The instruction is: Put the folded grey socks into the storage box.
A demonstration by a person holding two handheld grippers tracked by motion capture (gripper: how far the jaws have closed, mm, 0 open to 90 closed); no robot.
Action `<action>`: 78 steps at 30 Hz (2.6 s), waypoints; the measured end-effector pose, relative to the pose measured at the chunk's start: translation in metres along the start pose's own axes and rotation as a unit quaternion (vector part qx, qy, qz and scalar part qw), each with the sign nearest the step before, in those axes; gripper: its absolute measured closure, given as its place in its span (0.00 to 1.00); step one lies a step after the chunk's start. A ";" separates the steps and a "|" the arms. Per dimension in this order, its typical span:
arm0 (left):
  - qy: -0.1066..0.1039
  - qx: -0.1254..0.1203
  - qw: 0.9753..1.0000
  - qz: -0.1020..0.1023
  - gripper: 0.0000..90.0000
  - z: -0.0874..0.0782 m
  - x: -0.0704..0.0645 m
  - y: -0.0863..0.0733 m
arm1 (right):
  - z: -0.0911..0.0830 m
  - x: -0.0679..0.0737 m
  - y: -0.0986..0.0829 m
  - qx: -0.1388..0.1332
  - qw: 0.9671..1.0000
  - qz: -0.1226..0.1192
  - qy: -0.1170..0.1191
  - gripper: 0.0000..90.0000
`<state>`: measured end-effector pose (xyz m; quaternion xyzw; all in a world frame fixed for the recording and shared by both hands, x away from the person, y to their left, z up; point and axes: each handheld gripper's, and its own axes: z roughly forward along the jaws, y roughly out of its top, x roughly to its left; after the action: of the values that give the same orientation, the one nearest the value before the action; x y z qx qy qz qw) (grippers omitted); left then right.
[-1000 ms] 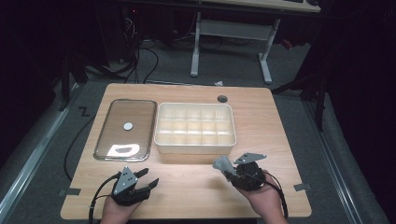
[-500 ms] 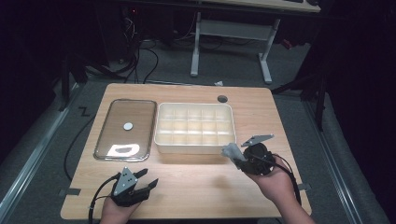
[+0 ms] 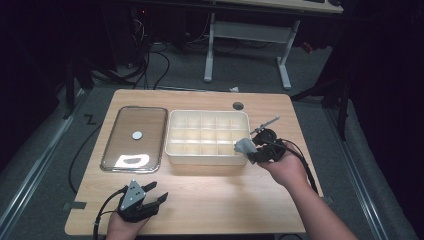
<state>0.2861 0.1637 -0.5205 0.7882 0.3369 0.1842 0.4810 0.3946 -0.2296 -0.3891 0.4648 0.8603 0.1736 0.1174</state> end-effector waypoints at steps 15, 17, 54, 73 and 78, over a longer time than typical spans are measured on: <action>-0.003 -0.006 1.000 -0.001 0.49 -0.001 0.001 0.000 | 0.038 -0.006 0.044 0.082 0.996 -0.011 -0.020 0.79; -0.006 -0.003 1.000 0.000 0.49 -0.001 0.001 0.000 | 0.043 -0.007 0.048 0.097 0.995 -0.012 -0.016 0.79; -0.014 0.011 1.000 0.009 0.49 0.002 -0.001 -0.001 | 0.097 -0.008 0.059 0.208 0.978 -0.026 -0.017 0.81; -0.019 0.021 1.000 0.012 0.49 0.004 -0.002 -0.001 | 0.106 -0.012 0.056 0.208 0.978 -0.015 0.001 0.80; -0.018 0.023 1.000 0.012 0.49 0.005 -0.002 -0.002 | 0.107 -0.013 0.056 0.206 0.978 -0.026 0.002 0.80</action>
<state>0.2867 0.1596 -0.5243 0.8060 0.3228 0.1675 0.4669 0.4827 -0.1916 -0.4630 0.4560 0.8896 -0.0093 0.0223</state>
